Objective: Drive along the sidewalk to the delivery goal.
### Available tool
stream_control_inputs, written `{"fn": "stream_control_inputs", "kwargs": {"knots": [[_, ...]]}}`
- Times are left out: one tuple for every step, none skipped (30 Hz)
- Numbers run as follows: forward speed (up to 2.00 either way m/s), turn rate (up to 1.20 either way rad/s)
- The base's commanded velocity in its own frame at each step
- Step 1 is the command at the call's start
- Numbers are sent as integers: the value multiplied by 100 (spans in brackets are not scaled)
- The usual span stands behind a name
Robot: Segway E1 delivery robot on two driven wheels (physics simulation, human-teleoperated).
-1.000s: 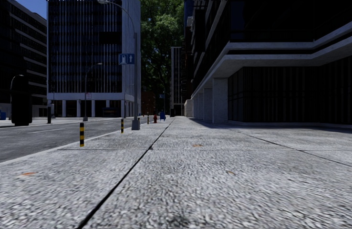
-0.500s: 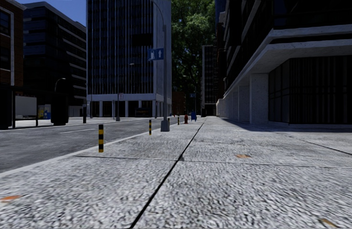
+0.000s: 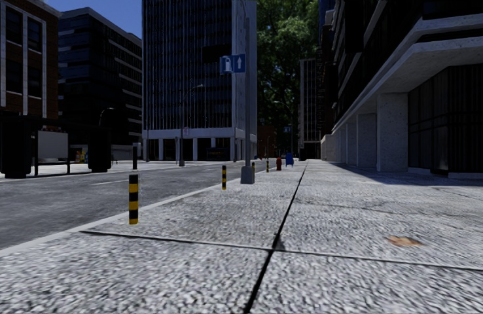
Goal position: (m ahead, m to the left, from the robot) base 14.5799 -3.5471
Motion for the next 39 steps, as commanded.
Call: {"fn": "stream_control_inputs", "kwargs": {"knots": [[200, 0], [200, 0], [200, 0], [200, 0], [200, 0], [200, 0], [200, 0], [200, 0], [200, 0], [200, 0], [200, 0], [200, 0], [200, 0], [200, 0], [200, 0], [200, 0], [200, 0], [200, 0], [200, 0], [200, 0], [200, 0], [200, 0], [200, 0], [200, 0], [200, 0], [200, 0], [200, 0], [200, 0], [200, 0], [200, 0], [200, 0], [200, 0], [200, 0], [200, 0], [200, 0], [200, 0], [200, -9], [200, -43], [200, -66]]}}
